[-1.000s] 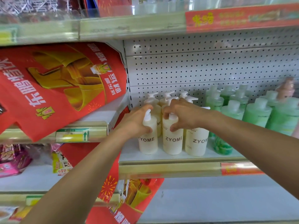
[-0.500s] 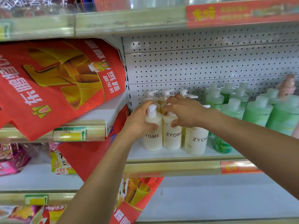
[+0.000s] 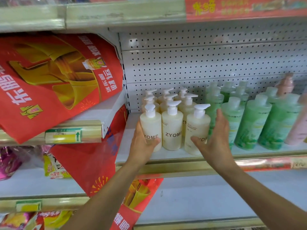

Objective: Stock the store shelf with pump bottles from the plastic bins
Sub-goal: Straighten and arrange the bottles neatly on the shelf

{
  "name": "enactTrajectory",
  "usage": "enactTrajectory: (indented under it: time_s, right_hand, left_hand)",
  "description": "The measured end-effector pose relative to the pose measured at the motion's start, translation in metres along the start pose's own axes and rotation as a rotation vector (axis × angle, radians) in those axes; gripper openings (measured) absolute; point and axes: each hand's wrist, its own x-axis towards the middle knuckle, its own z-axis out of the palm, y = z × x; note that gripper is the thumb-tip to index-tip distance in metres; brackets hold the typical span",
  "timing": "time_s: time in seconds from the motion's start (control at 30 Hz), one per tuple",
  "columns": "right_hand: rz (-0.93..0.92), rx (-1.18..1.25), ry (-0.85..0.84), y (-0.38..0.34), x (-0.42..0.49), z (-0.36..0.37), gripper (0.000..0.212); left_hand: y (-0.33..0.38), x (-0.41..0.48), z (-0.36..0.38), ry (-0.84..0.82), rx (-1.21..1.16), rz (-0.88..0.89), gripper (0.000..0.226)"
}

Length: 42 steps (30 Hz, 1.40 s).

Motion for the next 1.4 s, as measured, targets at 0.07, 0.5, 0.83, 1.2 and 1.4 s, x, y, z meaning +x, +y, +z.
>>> enactTrajectory:
  time_s: [0.07, 0.5, 0.83, 1.2, 1.4]
  right_hand:
    - [0.153, 0.096, -0.106, 0.013, -0.009, 0.006, 0.096]
    - [0.267, 0.0, -0.187, 0.039, 0.018, 0.028, 0.074]
    - [0.262, 0.026, -0.161, 0.04, 0.015, 0.032, 0.08]
    - [0.305, -0.063, -0.145, 0.038, 0.016, 0.043, 0.088]
    - [0.34, -0.09, -0.124, 0.031, 0.014, 0.048, 0.107]
  left_hand:
    - [-0.004, 0.001, 0.006, 0.009, -0.007, -0.033, 0.092]
    - [-0.008, 0.005, 0.013, 0.055, 0.011, -0.034, 0.086]
    - [-0.012, 0.002, 0.021, 0.051, 0.05, -0.032, 0.097]
    - [-0.011, 0.001, 0.024, 0.074, 0.128, -0.037, 0.098]
    - [-0.008, -0.002, 0.03, 0.103, 0.162, -0.046, 0.113]
